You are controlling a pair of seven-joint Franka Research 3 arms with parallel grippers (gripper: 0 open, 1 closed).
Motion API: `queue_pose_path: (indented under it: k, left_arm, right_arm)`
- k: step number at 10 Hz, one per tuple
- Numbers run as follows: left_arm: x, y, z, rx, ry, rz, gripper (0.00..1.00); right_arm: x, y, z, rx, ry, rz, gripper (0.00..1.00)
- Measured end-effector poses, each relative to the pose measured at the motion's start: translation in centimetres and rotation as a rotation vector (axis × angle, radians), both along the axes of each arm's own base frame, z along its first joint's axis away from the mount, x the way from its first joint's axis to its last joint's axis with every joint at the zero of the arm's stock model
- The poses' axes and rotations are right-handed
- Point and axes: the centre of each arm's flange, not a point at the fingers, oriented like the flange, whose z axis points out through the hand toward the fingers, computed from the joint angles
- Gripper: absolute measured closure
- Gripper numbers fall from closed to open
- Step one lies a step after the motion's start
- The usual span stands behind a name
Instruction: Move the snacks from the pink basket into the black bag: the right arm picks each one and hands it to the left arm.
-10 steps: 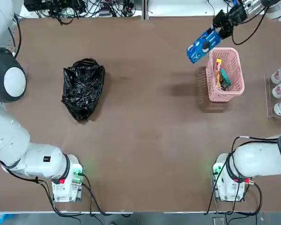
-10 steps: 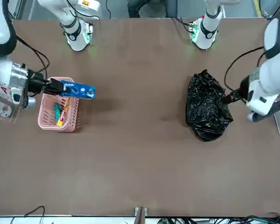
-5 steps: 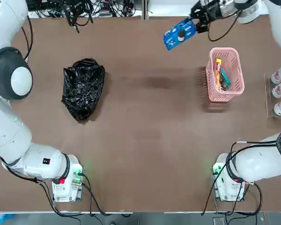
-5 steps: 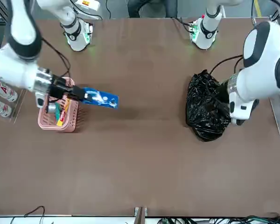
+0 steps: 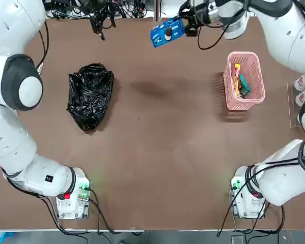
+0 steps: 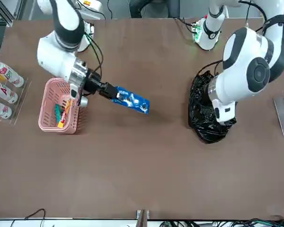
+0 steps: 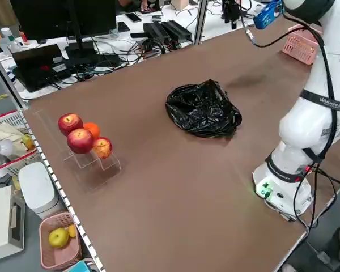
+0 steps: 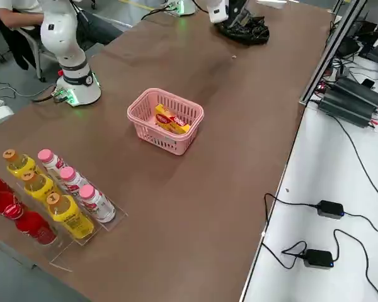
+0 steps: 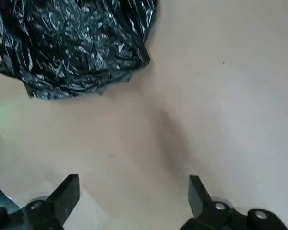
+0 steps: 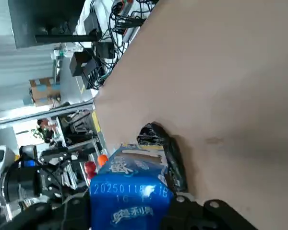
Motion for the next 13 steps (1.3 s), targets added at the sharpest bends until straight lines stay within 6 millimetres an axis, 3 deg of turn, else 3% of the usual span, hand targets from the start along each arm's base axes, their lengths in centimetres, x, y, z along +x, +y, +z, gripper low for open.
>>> queue_pose_path:
  k: [3,5,9,13]
  left_arm:
    - [-1.2,-4.8,-0.1,-0.018,0.020,0.165,0.00]
    - [-0.6,-5.0,0.3,-0.055,0.025,0.279,0.00]
    - [-0.5,-4.6,1.9,-0.074,0.015,0.321,0.00]
    - [-1.8,-7.3,2.8,-0.109,-0.007,0.228,0.00]
  right_arm:
    - [-1.3,6.3,1.8,0.032,0.029,-0.076,0.47]
    - [-2.0,8.7,1.3,0.026,0.028,-0.108,0.47]
    - [-2.9,10.6,1.0,0.020,0.014,-0.116,0.47]
    - [-3.3,11.8,2.6,0.055,0.025,-0.126,0.47]
